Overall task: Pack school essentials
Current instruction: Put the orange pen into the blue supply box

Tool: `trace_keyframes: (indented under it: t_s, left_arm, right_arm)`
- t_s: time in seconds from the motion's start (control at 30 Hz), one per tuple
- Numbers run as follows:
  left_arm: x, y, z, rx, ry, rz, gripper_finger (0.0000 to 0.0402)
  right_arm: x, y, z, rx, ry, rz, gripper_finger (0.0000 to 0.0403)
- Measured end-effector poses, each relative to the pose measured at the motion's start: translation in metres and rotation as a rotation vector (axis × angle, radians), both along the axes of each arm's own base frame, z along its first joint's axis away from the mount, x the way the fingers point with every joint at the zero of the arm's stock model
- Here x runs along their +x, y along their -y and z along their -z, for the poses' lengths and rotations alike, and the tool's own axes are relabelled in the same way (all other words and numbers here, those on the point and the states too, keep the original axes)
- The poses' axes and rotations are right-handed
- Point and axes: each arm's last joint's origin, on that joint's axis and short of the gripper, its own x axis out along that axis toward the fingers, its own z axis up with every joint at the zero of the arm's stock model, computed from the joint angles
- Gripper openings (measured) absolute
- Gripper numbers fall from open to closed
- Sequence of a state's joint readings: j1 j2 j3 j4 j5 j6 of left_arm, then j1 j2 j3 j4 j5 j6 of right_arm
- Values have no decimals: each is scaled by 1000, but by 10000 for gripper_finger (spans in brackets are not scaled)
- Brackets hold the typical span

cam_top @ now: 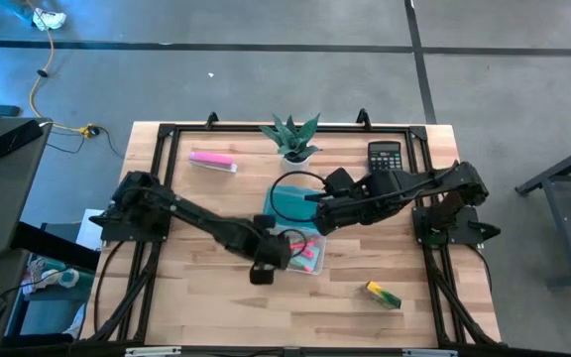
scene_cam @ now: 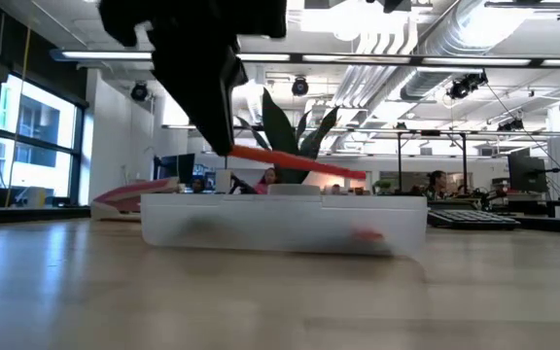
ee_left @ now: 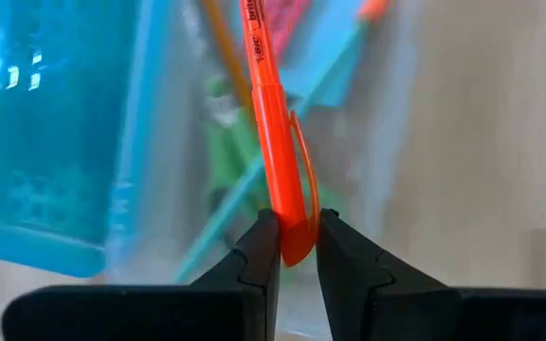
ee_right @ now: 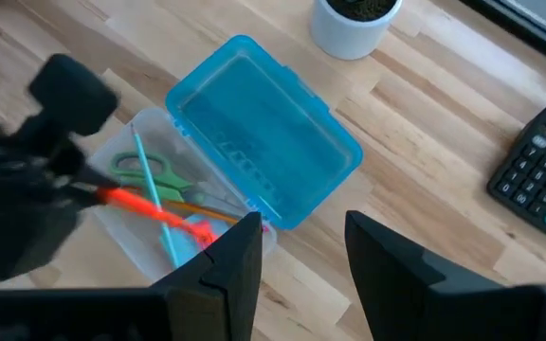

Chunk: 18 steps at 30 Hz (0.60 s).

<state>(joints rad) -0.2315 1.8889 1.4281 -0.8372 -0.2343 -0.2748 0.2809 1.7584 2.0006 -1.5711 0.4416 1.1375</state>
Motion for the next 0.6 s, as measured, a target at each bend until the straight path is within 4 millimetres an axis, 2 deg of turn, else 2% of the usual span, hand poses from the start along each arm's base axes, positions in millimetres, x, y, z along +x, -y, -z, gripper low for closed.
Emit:
trace_keyframes:
  t_s: [0.3,0.6]
  left_arm:
    - [-1,-39,10,-45,-97,86,46]
    - [-1,-58,13,-76,-113,94,49]
  right_arm:
    - [-3,-10,0,30,32,47,144]
    - [-4,-13,0,46,37,56,144]
